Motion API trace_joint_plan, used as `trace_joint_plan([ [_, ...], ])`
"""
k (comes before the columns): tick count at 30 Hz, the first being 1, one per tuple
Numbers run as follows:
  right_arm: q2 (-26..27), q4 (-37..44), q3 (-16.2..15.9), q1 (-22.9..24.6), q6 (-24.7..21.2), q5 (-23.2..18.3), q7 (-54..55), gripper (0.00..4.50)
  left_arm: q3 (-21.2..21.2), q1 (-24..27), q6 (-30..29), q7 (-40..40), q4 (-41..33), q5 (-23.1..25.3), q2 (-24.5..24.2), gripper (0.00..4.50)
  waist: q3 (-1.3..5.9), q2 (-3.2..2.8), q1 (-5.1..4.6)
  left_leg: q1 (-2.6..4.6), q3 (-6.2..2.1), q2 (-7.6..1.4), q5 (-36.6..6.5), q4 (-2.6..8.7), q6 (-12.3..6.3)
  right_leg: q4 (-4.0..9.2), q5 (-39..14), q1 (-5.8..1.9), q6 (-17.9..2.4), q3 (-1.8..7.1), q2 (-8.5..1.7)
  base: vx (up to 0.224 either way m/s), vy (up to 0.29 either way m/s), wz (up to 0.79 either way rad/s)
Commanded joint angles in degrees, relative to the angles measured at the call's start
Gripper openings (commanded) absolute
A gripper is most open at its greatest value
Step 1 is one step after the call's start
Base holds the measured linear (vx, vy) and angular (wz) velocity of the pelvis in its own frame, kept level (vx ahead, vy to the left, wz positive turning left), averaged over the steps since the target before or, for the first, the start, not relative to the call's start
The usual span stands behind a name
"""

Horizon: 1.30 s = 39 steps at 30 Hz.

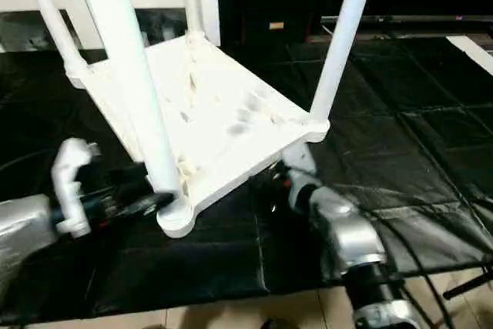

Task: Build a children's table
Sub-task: Rotate table base

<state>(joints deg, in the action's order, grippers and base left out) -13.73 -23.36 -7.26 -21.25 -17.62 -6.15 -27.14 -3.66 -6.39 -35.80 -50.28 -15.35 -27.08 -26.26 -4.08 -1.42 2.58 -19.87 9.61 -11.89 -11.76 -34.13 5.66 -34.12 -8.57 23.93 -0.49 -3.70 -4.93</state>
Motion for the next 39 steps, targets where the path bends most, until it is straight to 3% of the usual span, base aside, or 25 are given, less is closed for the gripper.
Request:
trace_joint_plan([
  [1, 0.6, -2.6, -0.2, -1.0, 0.6, 1.7, 2.5, 4.5, 2.2, -0.7, 0.1, 0.3, -0.5, 0.0, 1.0, 4.46, 3.85, -0.92, -0.05, -0.1, 0.34, -0.07, -13.8, 4.27, 0.09, 3.85, -17.8, -3.24, -11.4, 1.8, -1.73, 0.0, 0.0, 0.0],
  [5, 1.9, -4.5, 0.3, -1.3, 2.3, 1.8, 3.0, 4.5, 5.9, -0.8, -0.5, 0.5, -1.9, -1.2, 3.7, 4.46, 4.17, -1.25, -0.42, -0.33, 0.3, -0.04, -14.6, 4.12, -0.44, 4.09, -19.9, -3.37, -10.6, 1.7, -1.77, 0.0, 0.0, 0.0],
  [13, 3.2, -6.5, 0.9, -2.3, 4.8, 2.2, 4.3, 4.5, 11.0, 0.3, -2.1, 2.3, -5.5, -3.0, 8.2, 4.46, 4.47, -1.74, -0.73, -0.44, 0.21, -0.08, -14.8, 4.0, -0.94, 3.98, -18.2, -3.42, -11.1, 1.54, -1.59, 0.0, 0.0, 0.0],
  [19, 4.2, -8.4, 0.1, -2.8, 6.9, 3.1, 4.3, 4.5, 15.4, -2.2, -0.8, 5.5, -3.3, 0.0, 13.1, 4.46, 4.56, -1.73, -0.68, -0.63, 0.27, 0.13, -14.9, 3.86, -1.66, 4.35, -20.1, -3.52, -10.4, 1.4, -1.65, 0.0, 0.0, 0.0],
  [32, 4.8, -11.9, 0.0, -3.4, 9.9, 4.3, 3.7, 4.5, 20.0, -6.5, 2.0, 9.4, 2.0, 4.8, 17.7, 4.46, 4.43, -2.07, -0.74, -0.55, -0.02, 0.25, -18.0, 4.0, -1.63, 5.23, -25.7, -3.2, -7.6, 0.91, -1.55, 0.0, 0.0, 0.0],
  [39, 5.7, -13.2, -0.1, -3.8, 10.9, 4.5, 3.3, 4.5, 22.2, -8.5, 2.1, 9.1, 3.3, 5.0, 20.1, 4.46, 4.65, -2.18, -0.68, -0.7, -0.06, 0.2, -17.1, 3.96, -2.02, 5.03, -23.8, -3.33, -8.4, 0.95, -1.64, 0.0, 0.0, 0.0],
])
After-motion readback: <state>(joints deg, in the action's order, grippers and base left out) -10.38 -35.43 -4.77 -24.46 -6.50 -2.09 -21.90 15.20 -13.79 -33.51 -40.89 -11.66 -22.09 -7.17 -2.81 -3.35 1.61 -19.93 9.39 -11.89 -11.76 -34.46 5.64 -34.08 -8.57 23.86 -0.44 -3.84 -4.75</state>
